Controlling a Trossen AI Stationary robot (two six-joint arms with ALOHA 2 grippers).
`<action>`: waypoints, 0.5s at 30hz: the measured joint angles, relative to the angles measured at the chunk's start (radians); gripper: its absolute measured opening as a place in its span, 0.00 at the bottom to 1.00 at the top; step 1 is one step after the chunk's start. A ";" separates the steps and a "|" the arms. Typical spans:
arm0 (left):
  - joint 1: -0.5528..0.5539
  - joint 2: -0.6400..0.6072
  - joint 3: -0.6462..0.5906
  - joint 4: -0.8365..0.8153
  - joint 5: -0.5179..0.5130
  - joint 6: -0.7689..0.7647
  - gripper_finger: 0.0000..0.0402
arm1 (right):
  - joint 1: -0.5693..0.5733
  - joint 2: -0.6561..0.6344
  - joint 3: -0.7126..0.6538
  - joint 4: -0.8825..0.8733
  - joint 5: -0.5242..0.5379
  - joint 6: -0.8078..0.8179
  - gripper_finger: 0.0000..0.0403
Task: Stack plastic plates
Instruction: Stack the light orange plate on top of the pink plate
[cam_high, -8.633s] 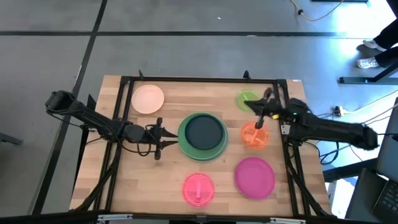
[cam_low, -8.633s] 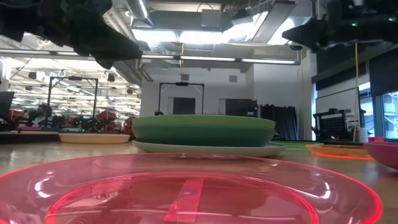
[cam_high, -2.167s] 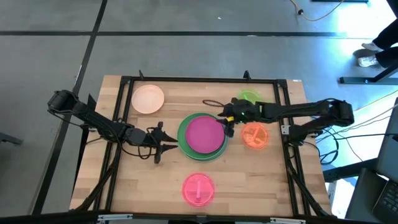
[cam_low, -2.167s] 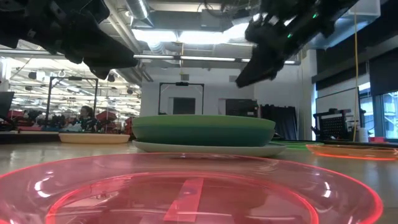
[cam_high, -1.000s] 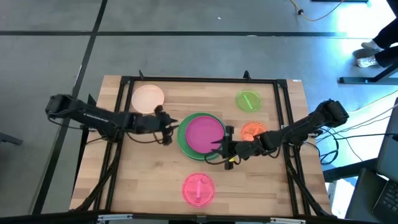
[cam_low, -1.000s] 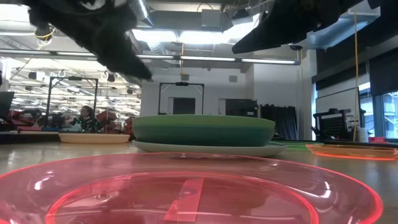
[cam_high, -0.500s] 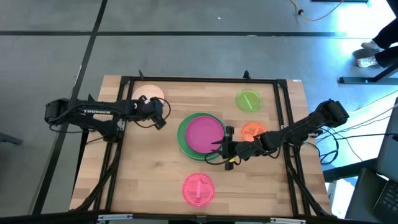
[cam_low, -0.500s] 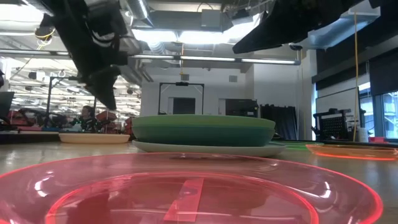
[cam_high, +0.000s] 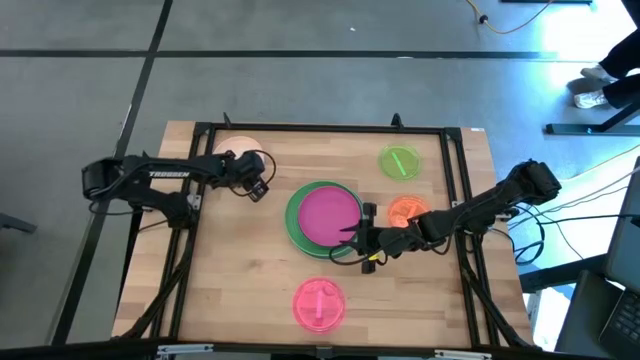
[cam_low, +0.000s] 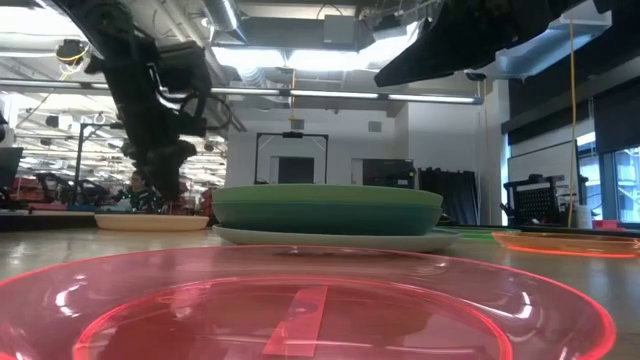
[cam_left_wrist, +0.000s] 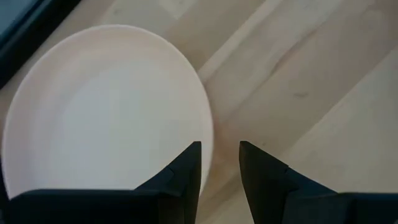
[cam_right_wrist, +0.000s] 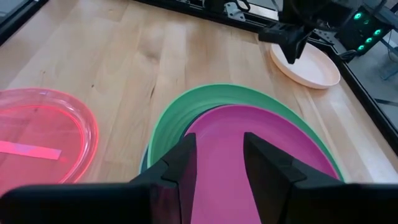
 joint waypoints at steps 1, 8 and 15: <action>0.005 0.012 0.000 0.007 0.003 0.005 0.25 | 0.000 0.000 0.000 0.000 0.000 0.000 0.31; 0.056 0.118 0.000 0.020 -0.009 0.028 0.25 | 0.000 0.000 0.000 0.000 0.000 0.000 0.31; 0.075 0.214 0.002 0.052 0.018 0.053 0.25 | 0.000 0.000 0.000 0.000 0.000 0.000 0.31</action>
